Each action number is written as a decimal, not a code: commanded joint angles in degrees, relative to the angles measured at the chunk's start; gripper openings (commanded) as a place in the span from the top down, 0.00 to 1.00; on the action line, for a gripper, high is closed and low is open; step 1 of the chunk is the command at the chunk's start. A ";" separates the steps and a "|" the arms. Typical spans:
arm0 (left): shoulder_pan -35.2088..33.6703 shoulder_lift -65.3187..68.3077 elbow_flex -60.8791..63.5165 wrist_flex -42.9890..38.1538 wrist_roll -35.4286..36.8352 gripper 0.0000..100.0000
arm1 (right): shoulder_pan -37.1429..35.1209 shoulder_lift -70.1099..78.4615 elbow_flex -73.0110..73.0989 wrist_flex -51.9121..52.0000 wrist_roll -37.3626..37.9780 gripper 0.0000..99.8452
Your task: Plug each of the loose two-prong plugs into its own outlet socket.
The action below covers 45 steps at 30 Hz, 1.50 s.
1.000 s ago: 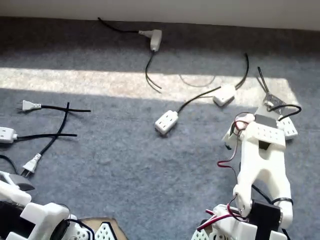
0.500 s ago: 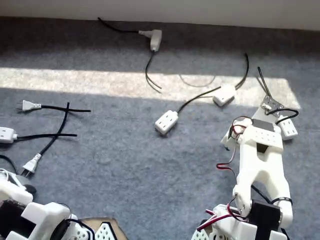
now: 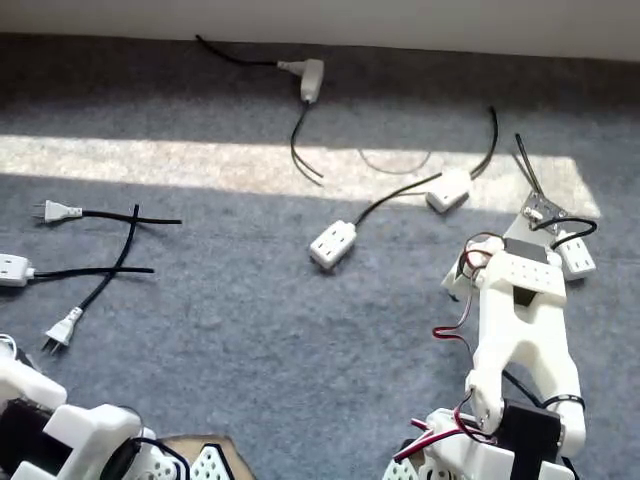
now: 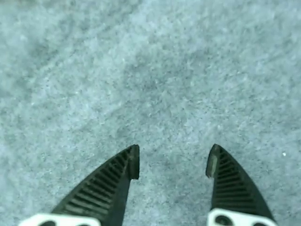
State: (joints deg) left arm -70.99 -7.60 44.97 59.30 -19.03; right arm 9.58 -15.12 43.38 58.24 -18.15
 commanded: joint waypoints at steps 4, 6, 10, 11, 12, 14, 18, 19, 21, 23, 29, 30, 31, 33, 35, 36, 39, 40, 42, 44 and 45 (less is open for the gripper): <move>14.90 -4.53 -9.36 16.26 6.42 0.95 | 0.84 -1.71 -0.22 -0.48 0.79 0.77; 20.18 -6.99 -16.40 23.12 11.34 0.95 | 0.84 -1.71 -0.22 -0.57 0.79 0.77; 31.34 -13.49 -31.60 33.32 18.64 0.95 | 0.84 -1.71 -0.13 -0.66 0.79 0.77; 34.59 -15.34 -35.30 34.64 19.78 0.95 | 0.84 -1.71 -0.04 -1.19 0.79 0.77; 37.76 -16.92 -38.46 35.08 20.48 0.97 | 0.84 -1.71 0.48 -1.89 0.79 0.77; 43.74 -19.82 -43.74 35.43 21.98 1.00 | 0.84 -1.71 2.51 -4.79 0.79 0.77; 54.64 -24.57 -51.82 35.43 28.66 0.99 | 0.84 -1.71 6.02 -10.24 0.79 0.77; 57.27 -25.71 -52.97 35.43 30.07 0.99 | 0.75 -1.71 6.55 -10.95 0.79 0.77; 62.11 -28.09 -53.14 35.25 32.26 0.99 | 0.57 -1.71 6.90 -11.56 0.79 0.77; 65.54 -30.73 -50.86 34.99 34.99 0.99 | 0.57 -1.71 6.99 -11.56 0.79 0.77; 74.95 -47.08 -40.57 26.81 37.10 0.99 | 0.57 -1.71 6.99 -11.47 0.79 0.77; 75.82 -51.38 -37.85 23.30 36.04 0.99 | 0.57 -1.71 6.99 -11.47 0.79 0.77; 76.26 -55.60 -34.33 19.25 35.25 0.99 | 0.57 -1.71 6.99 -11.47 0.79 0.77; 76.53 -63.52 -25.63 10.02 35.25 0.99 | 0.57 -1.71 6.99 -11.47 0.79 0.77; 76.62 -70.46 -14.73 1.23 35.34 0.99 | 0.57 -1.71 6.99 -11.47 0.79 0.77; 76.62 -73.54 -9.27 -2.37 35.34 0.99 | 0.57 -1.71 6.99 -11.47 0.79 0.77; 76.70 -80.66 6.29 -11.43 36.40 0.99 | 0.57 -1.71 6.99 -11.65 0.79 0.77; 76.70 -82.68 10.51 -14.15 37.80 0.99 | 0.48 -1.71 6.99 -11.65 0.79 0.77; 76.70 -86.46 15.96 -17.67 40.44 0.99 | 0.48 -1.71 6.99 -11.65 0.79 0.77; 76.70 -90.07 18.77 -18.99 42.20 0.99 | 0.48 -1.71 6.99 -11.65 0.79 0.77; 76.70 -91.82 19.82 -19.78 43.43 0.99 | 0.48 -1.89 6.99 -11.56 0.79 0.77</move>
State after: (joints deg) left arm 5.14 -92.88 58.95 44.53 20.79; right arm 9.58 -15.12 50.59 47.16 -18.15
